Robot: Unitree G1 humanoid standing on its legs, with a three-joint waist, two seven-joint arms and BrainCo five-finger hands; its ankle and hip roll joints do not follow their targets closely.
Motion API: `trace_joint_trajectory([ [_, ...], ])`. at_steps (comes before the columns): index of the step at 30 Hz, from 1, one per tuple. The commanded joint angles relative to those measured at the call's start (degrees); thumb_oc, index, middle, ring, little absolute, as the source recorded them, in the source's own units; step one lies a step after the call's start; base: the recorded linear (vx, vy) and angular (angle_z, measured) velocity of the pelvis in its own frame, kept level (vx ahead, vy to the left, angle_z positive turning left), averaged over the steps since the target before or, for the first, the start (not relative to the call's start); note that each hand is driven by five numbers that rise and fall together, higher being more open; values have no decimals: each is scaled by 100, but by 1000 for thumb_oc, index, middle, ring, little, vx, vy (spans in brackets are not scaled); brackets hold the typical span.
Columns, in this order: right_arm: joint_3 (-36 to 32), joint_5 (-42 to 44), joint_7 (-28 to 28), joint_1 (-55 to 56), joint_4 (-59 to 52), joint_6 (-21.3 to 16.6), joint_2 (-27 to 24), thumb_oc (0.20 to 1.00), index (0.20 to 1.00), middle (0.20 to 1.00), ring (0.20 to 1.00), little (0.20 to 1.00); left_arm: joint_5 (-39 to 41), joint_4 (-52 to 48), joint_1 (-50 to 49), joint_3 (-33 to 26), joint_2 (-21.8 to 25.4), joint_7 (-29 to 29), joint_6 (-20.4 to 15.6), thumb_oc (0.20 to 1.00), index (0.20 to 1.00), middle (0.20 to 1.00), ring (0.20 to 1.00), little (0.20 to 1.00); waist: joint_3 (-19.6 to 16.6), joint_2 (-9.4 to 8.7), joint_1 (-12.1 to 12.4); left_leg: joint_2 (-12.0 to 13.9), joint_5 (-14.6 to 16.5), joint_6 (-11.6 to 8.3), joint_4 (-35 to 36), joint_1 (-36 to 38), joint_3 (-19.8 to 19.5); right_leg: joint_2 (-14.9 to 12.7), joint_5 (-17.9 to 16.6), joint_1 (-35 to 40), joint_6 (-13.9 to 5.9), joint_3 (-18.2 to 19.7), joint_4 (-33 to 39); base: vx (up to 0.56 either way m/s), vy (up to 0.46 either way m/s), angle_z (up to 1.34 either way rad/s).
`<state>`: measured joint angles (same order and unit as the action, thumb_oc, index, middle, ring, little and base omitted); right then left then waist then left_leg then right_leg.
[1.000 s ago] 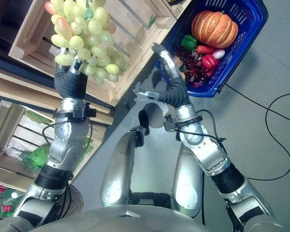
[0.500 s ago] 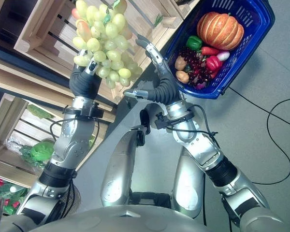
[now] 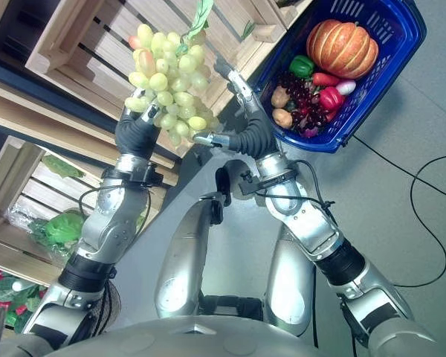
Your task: Pick up fruits and vegetables into the basket
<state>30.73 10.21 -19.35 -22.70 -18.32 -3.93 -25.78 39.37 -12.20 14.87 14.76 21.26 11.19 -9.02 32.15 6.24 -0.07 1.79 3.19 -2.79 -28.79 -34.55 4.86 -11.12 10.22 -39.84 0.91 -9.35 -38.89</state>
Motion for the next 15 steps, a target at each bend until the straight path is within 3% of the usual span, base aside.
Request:
trace_joint_trajectory([
  [1, -11, 140, 185, -196, -502, -454, 224, 1000, 1000, 1000, 1000, 1000, 2, -693, 121, -23, 162, -89, -337, 200, 200, 200, 200, 200, -235, -53, 15, -481, 506, 600, 90, 96, 361, 403, 80, 152, -104, -104, 253, 0, 0, 0],
  [3, 17, 161, 238, -134, -536, -450, 266, 1000, 1000, 1000, 1000, 1000, 81, -709, 96, 15, 159, -111, -343, 200, 200, 200, 200, 200, -235, -56, 10, -497, 655, 572, 49, 229, 313, 416, 229, 265, -156, -49, 181, 35, 3, 1],
  [5, 37, 178, 230, -215, -567, -493, 287, 1000, 1000, 1000, 1000, 1000, 90, -752, 164, 6, 156, -71, -410, 200, 200, 200, 200, 200, -235, -54, 9, -481, 490, 605, 118, 121, 365, 413, 67, 162, -107, -97, 268, -38, 2, 1],
  [6, 59, 46, 7, -183, -579, -546, 336, 1000, 1000, 1000, 1000, 1000, 83, -765, 137, 36, 130, 18, -489, 200, 200, 200, 200, 200, -235, -58, 10, -493, 634, 577, 87, 255, 324, 424, 210, 282, -155, -40, 219, 0, 0, 0],
  [11, -58, -63, -439, -186, -642, -737, 373, 1000, 1000, 1000, 1000, 1000, 203, -837, 193, -40, 46, 221, -1039, 200, 200, 200, 200, 200, -235, -46, -17, -474, 479, 607, 146, 126, 392, 433, 52, 145, -113, -67, 280, -32, 2, 0],
  [15, -101, 25, -419, 72, -666, -687, 291, 1000, 1000, 1000, 1000, 1000, 227, -927, 52, -92, -10, 218, -1341, 200, 200, 200, 200, 200, -235, -44, -59, -481, 643, 575, 116, 279, 373, 455, 219, 259, -160, 28, 218, 60, 30, -1],
])
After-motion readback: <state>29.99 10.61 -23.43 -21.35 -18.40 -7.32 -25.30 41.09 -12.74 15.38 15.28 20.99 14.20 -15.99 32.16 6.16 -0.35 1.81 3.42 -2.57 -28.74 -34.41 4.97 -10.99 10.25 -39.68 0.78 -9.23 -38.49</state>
